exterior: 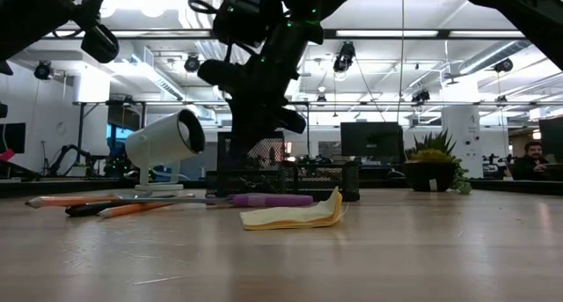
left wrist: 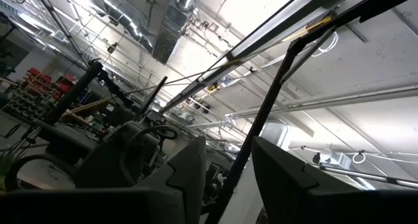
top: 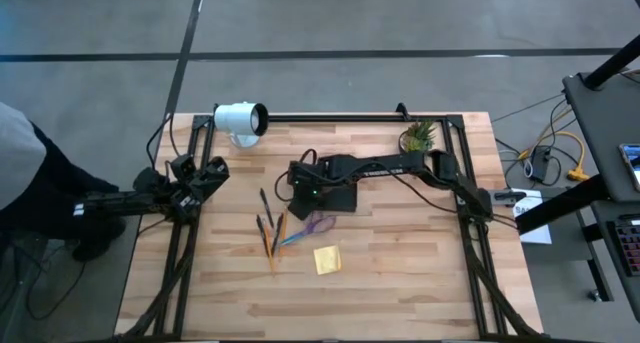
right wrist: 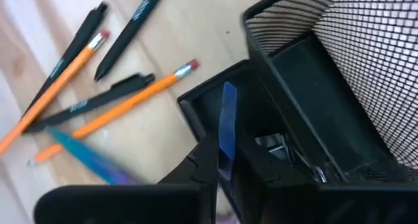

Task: Pick and place office supplies into organizer
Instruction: Put the blue eraser into the black desk organizer, then put the purple scissors into the black desk organizer

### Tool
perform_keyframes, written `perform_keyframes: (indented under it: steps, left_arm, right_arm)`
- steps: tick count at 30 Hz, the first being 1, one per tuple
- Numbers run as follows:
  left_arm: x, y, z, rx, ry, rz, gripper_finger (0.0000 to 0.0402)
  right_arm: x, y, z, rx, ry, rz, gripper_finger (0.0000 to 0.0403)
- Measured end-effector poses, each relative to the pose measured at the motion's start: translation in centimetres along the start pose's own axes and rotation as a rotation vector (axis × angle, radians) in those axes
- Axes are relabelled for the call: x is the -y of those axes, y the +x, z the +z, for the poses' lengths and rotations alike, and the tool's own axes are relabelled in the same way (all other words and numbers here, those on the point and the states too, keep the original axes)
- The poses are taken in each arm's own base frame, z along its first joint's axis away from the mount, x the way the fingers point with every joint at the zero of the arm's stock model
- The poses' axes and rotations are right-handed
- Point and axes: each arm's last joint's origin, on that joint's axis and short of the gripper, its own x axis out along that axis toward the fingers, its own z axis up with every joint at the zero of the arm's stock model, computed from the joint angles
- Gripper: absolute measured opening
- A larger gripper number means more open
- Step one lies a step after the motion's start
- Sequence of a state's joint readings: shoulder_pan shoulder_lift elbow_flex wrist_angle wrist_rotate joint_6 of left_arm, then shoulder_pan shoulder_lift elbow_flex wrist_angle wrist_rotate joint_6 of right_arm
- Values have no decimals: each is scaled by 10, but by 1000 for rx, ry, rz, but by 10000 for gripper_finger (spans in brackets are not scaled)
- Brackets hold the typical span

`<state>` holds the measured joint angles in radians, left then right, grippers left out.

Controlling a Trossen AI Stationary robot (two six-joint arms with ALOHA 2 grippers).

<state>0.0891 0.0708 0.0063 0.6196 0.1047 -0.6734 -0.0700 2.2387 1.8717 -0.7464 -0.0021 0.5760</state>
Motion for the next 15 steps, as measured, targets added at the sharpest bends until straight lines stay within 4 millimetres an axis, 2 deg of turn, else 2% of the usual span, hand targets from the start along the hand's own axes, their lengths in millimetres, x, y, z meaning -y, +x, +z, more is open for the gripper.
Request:
perform_keyframes:
  steps: [4, 11, 15]
  left_arm:
    - [0, 0, 0, 0, 0, 0, 109]
    - [0, 0, 0, 0, 0, 0, 109]
    - [0, 0, 0, 0, 0, 0, 109]
  right_arm:
    - [1, 0, 1, 7, 51, -10, 47]
    - [1, 0, 0, 13, 76, -24, 112]
    - [-9, -9, -3, 32, -12, -18, 144]
